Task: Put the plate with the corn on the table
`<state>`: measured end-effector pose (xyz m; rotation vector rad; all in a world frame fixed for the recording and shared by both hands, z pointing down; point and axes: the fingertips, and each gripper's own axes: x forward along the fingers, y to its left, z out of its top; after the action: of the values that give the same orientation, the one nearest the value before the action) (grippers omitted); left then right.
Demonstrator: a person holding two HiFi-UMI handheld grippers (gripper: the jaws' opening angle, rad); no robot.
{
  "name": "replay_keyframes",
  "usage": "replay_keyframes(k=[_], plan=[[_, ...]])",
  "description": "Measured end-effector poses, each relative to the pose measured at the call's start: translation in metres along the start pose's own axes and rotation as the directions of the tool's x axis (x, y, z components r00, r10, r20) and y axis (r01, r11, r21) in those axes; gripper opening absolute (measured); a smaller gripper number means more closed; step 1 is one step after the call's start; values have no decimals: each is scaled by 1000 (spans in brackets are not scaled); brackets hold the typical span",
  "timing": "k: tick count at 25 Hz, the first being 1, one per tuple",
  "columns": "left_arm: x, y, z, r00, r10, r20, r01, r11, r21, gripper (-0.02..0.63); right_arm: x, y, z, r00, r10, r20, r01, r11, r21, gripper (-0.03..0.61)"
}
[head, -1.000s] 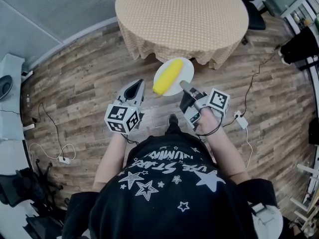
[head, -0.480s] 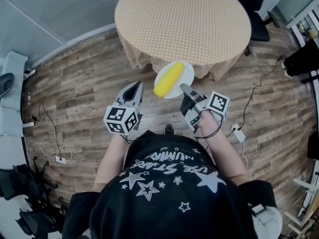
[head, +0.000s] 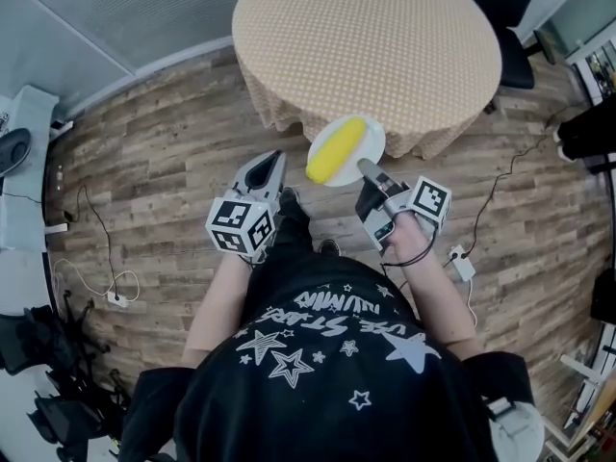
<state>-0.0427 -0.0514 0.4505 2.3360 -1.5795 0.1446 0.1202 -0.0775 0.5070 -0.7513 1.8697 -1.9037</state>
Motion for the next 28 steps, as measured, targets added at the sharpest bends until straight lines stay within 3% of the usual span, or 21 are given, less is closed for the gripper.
replay_keyframes(k=[6, 15, 21, 28], plan=[[52, 39, 5, 998, -53, -25, 52, 998, -36, 8, 39, -1, 31, 998, -25, 53, 24, 1000, 17, 54], [107, 74, 32, 991, -132, -25, 132, 991, 8, 8, 75, 1, 68, 992, -24, 120, 24, 1000, 0, 54], [150, 119, 51, 987, -156, -48, 156, 988, 4, 8, 132, 11, 101, 989, 0, 146, 1, 1000, -7, 54], [184, 168, 58, 982, -173, -76, 172, 985, -15, 8, 182, 1, 126, 984, -34, 175, 31, 999, 18, 54]])
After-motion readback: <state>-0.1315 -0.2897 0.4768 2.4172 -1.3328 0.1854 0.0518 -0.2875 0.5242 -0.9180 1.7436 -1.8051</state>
